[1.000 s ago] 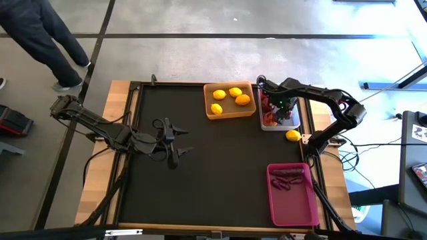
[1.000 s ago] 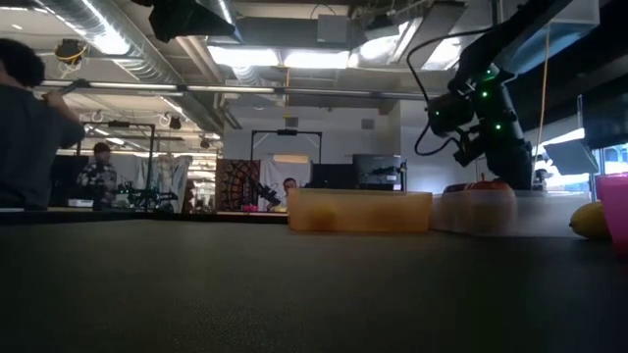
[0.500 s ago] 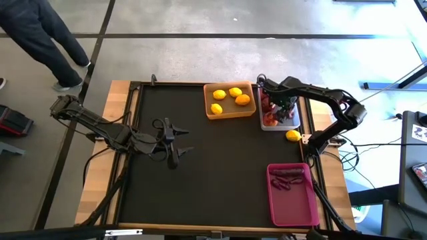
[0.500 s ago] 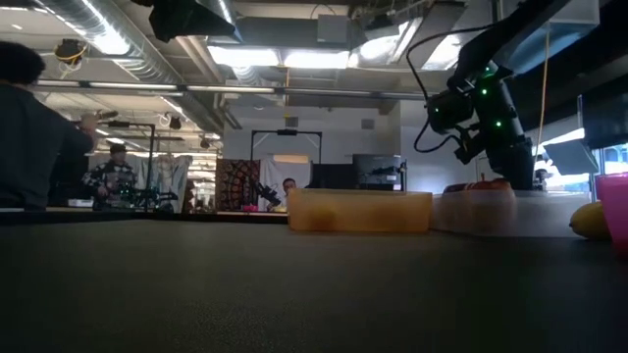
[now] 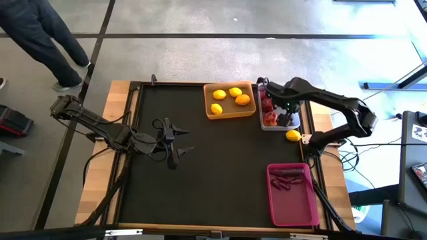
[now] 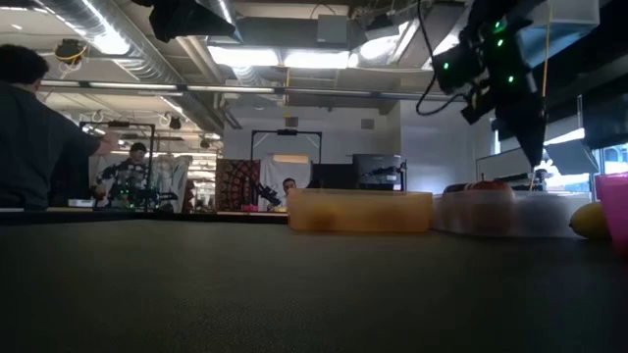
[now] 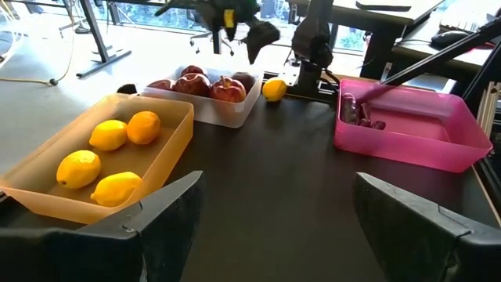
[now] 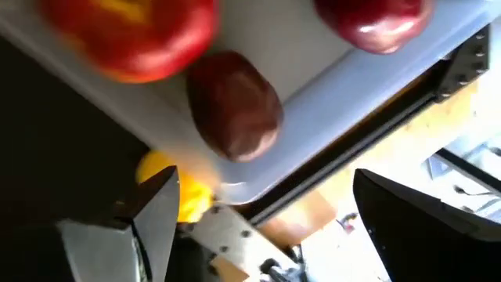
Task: Sort produce into baskets
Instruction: Put the yellow lemon into the orange bin
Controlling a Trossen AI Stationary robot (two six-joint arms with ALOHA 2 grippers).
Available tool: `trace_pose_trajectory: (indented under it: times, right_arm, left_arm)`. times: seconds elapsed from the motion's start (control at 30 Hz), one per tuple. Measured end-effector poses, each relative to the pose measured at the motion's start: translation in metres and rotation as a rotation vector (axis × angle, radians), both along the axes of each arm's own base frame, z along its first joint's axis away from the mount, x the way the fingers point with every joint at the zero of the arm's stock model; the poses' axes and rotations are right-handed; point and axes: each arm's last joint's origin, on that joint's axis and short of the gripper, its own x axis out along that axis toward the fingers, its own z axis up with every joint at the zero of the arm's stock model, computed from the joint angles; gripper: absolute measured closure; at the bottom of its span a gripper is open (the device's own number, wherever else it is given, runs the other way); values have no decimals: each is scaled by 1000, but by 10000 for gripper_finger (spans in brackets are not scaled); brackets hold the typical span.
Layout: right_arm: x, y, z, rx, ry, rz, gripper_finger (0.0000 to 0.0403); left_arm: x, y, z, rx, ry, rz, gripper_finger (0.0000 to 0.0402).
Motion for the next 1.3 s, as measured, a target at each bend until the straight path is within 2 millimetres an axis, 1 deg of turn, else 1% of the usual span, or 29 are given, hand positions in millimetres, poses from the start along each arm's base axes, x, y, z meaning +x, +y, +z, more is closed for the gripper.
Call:
trace_pose_trajectory:
  times: [0.13, 0.23, 0.43, 0.6, 0.77, 0.97, 1.13, 1.3]
  right_arm:
    - [5, 26, 8, 3, -37, 10, 73]
    - [5, 43, 6, -12, -46, 9, 73]
    - [0, 66, -13, -29, -3, -47, 73]
    - [-2, 80, -30, -37, 26, -76, 73]
    - [-7, 87, -45, -42, 46, -135, 73]
    - [-11, 89, -66, -6, 21, -181, 73]
    - [-10, 88, -70, -54, 8, -177, 73]
    - [-11, 88, -74, -58, 2, -159, 73]
  left_arm:
    - [0, 0, 0, 0, 0, 0, 82]
    - [0, 0, 0, 0, 0, 0, 82]
    - [0, 0, 0, 0, 0, 0, 82]
    - [0, 0, 0, 0, 0, 0, 82]
    - [0, 0, 0, 0, 0, 0, 82]
    - [0, 0, 0, 0, 0, 0, 82]
    - [0, 0, 0, 0, 0, 0, 82]
    - [0, 0, 0, 0, 0, 0, 82]
